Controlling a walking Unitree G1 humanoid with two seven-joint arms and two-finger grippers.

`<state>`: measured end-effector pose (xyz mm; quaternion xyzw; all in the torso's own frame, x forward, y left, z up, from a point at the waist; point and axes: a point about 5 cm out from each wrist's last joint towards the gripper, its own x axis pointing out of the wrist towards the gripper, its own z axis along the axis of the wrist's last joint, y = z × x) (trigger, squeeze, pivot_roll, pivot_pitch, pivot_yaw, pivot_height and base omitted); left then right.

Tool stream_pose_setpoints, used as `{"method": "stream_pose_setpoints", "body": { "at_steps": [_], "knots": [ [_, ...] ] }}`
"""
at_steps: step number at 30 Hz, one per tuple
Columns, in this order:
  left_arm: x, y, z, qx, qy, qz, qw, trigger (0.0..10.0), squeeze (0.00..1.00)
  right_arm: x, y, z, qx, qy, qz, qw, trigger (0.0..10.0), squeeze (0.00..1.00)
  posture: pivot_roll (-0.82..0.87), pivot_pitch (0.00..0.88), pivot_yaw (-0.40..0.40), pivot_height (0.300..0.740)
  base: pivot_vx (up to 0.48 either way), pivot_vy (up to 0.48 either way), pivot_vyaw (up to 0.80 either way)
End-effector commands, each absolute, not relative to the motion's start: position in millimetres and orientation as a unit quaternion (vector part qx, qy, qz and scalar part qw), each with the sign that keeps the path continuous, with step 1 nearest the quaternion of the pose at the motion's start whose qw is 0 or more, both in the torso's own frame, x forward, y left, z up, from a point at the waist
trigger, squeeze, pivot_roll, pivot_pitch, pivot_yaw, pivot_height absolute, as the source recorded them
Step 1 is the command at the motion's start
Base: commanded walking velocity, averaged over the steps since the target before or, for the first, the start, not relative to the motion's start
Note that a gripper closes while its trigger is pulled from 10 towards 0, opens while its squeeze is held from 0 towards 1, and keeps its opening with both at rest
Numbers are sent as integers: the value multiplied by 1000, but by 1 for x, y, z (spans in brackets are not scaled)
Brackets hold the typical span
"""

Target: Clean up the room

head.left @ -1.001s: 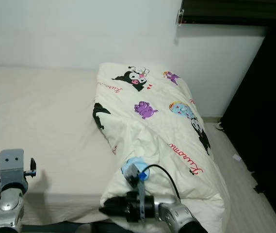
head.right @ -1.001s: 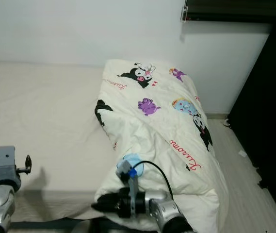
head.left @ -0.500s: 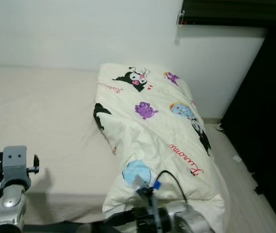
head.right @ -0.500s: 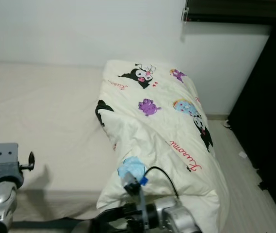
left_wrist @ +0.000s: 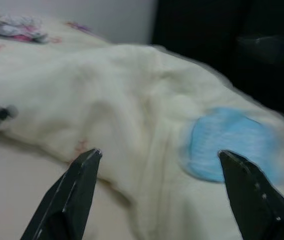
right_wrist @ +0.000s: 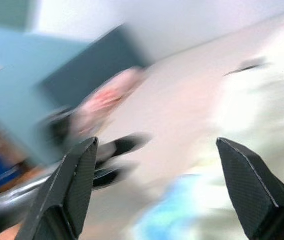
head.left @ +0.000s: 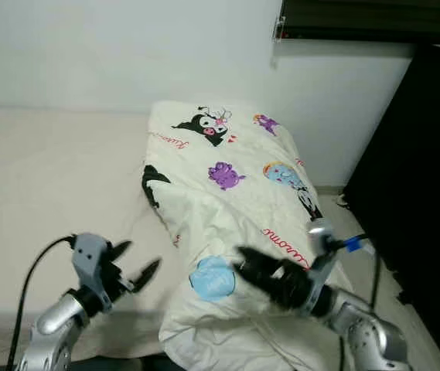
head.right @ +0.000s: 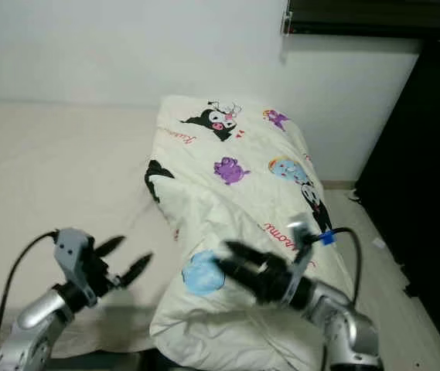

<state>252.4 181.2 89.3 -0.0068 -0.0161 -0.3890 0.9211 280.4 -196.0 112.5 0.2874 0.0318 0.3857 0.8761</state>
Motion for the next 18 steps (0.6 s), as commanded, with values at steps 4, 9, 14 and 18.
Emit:
{"method": "stream_pose_setpoints", "body": {
  "at_steps": [4, 9, 14, 18],
  "knots": [
    [238, 153, 88, 23, -1, -488, 873, 10000, 0, 294, -257, 112, 284, 10, 155, 946, 10000, 0, 93, 41, -77, 575, 0, 0, 0],
    [244, 141, 84, 59, -17, -479, 876, 10000, 0, 295, -269, 106, 280, 17, 90, 956, 10000, 0, 93, 42, -76, 575, 0, 0, 0],
    [253, 118, 85, 83, -47, -439, 893, 10000, 0, 295, -277, 91, 255, 54, 9, 965, 10000, 0, 93, 46, -74, 575, 0, 0, 0],
    [252, 92, 76, 179, -30, -452, 873, 10000, 0, 298, -282, 77, 255, 71, -66, 962, 10000, 0, 93, 48, -75, 575, 0, 0, 0]
  ]
}}
